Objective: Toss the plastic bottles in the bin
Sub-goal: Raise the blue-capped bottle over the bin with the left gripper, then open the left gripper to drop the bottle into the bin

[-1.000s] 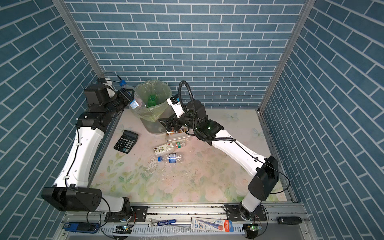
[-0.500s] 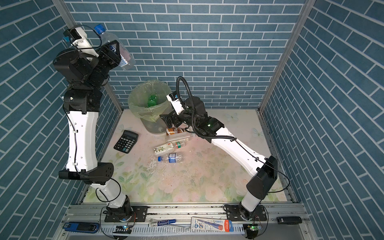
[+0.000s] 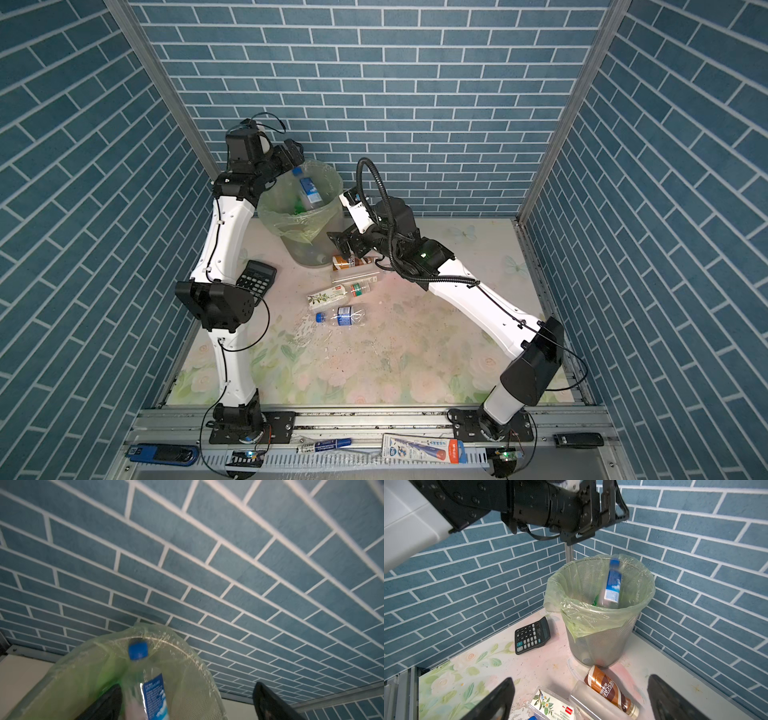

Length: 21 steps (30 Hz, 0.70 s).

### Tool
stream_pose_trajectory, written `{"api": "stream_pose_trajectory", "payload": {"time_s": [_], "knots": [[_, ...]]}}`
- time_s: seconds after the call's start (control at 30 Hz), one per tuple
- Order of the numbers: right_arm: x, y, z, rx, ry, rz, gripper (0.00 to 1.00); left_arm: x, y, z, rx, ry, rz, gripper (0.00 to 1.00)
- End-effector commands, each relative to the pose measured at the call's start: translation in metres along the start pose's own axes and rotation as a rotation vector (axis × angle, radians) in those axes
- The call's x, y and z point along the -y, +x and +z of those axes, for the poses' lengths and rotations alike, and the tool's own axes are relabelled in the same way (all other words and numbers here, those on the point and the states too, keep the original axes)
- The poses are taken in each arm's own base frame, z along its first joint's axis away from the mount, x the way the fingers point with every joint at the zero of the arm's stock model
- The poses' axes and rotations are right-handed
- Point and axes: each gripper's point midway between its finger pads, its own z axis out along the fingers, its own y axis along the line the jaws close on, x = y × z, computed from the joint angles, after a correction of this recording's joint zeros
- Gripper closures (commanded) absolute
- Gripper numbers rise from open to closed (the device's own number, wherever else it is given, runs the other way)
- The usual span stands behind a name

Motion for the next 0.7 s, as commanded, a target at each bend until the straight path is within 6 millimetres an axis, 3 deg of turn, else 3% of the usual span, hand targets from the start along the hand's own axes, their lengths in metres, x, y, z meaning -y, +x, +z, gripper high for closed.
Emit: {"api": "stream_pose_trajectory", "payload": {"time_s": [0.0, 0.3, 0.67], "knots": [[0.003, -0.001, -0.009, 0.012, 0.023, -0.034, 0.01, 0.052, -0.052, -0.059, 0.143, 0.102, 0.06, 0.01], [0.005, 0.011, -0.013, -0.007, 0.04, 0.004, 0.01, 0.087, -0.039, -0.09, 0.119, 0.147, 0.112, 0.01], [0.008, 0.034, -0.021, -0.049, 0.061, 0.037, 0.01, 0.108, 0.007, -0.125, -0.018, 0.202, 0.069, 0.01]]}}
